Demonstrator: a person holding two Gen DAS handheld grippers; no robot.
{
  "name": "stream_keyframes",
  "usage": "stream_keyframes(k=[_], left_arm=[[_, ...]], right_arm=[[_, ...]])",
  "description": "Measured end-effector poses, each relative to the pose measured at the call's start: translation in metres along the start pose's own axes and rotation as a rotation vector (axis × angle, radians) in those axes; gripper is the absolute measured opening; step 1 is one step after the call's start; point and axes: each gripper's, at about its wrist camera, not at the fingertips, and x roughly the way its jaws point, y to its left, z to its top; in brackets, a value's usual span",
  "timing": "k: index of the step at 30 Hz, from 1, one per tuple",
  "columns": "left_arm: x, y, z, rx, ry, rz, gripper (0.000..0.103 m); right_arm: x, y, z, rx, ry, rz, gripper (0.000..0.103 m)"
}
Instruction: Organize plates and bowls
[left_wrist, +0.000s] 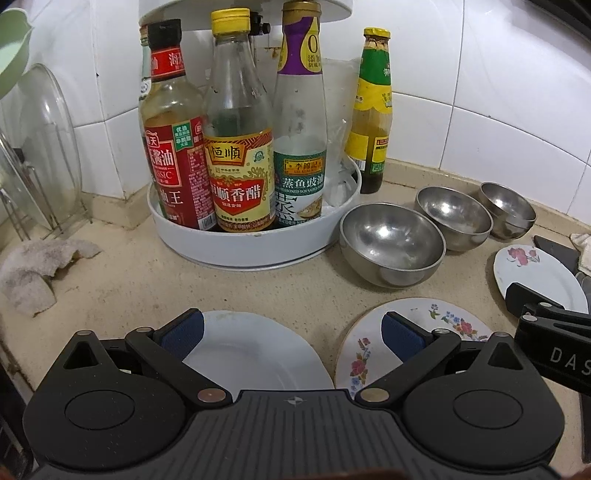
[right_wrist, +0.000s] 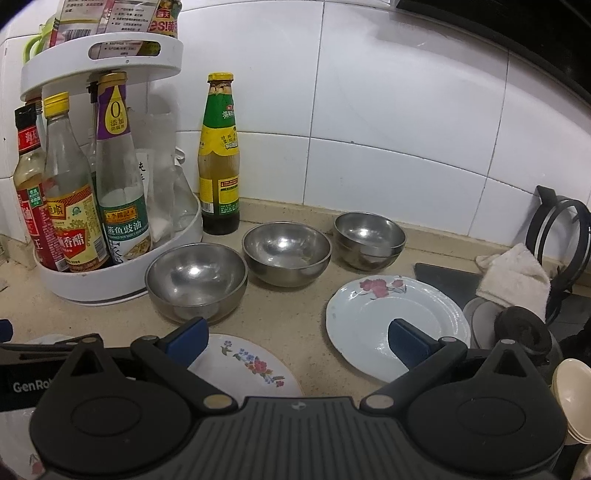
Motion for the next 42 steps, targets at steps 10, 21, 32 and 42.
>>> stream_keyframes(k=[10,21,32,42], left_arm=[[-0.003,0.0,-0.003,-0.004,-0.003,0.003,0.103],[-0.008,0.001,-0.005,-0.005,-0.006,0.015,0.103],[-0.011,0.005,-0.007,-0.012,-0.01,0.044,0.103],[-0.018,0.019,-0.008,-0.036,-0.017,0.086,0.103]], right_arm=[[-0.001,-0.001,-0.001,0.009,0.004,0.011,0.102],[-0.005,-0.002,-0.004,0.011,0.002,0.017,0.102],[-0.004,0.001,-0.004,0.003,0.007,0.046,0.102],[-0.005,0.013,-0.002,-0.013,0.005,0.093,0.102]])
